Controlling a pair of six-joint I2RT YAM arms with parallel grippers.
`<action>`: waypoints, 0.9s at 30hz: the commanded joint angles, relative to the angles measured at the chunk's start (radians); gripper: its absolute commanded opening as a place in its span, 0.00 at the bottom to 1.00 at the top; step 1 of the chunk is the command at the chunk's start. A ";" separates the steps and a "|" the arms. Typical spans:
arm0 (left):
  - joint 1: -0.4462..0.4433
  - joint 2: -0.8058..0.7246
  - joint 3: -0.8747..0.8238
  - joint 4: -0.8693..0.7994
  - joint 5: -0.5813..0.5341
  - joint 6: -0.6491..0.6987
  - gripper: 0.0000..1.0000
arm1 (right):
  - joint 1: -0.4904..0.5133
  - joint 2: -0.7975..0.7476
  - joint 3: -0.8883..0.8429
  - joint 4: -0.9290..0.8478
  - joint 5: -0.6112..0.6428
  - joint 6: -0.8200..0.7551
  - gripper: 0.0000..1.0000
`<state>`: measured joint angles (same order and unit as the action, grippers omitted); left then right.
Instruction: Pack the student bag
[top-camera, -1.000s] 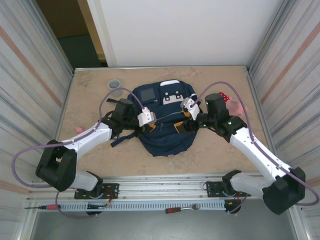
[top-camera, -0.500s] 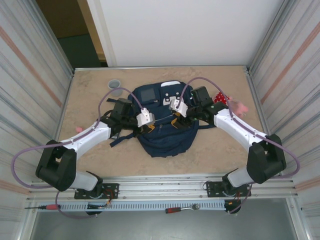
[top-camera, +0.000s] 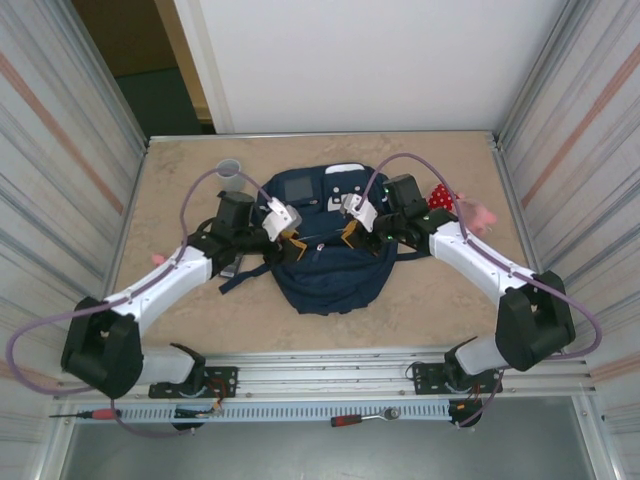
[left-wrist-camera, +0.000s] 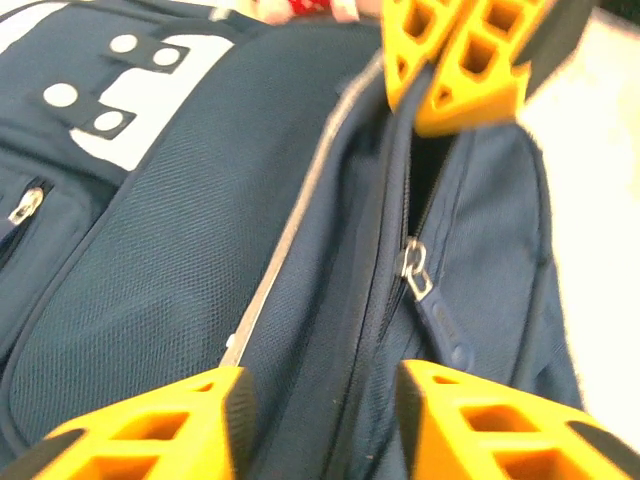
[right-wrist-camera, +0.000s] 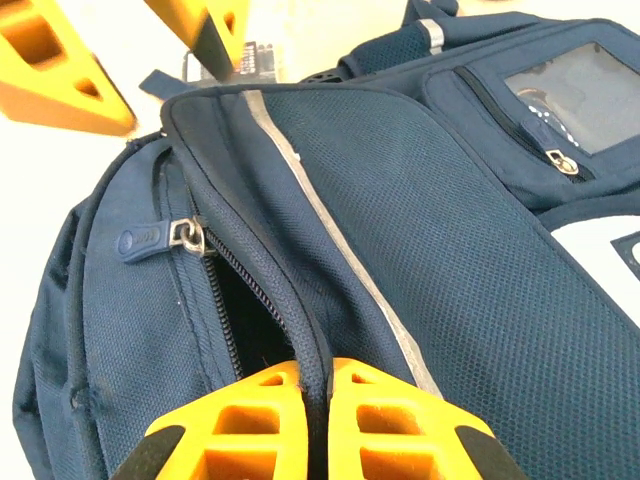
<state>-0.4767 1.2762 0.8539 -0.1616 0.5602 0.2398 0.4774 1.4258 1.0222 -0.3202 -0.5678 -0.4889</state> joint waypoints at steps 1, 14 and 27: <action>0.000 -0.092 0.017 -0.075 -0.067 -0.313 0.50 | 0.002 -0.038 0.000 0.071 0.004 0.108 0.00; -0.196 -0.147 -0.092 -0.045 -0.279 -0.917 0.54 | 0.027 -0.005 0.024 0.043 -0.039 0.096 0.00; -0.237 0.042 0.053 -0.018 -0.309 -0.801 0.46 | 0.065 0.011 0.062 0.030 -0.042 0.073 0.00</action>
<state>-0.6910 1.2919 0.8383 -0.2314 0.2626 -0.6064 0.5125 1.4384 1.0378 -0.3141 -0.5644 -0.4263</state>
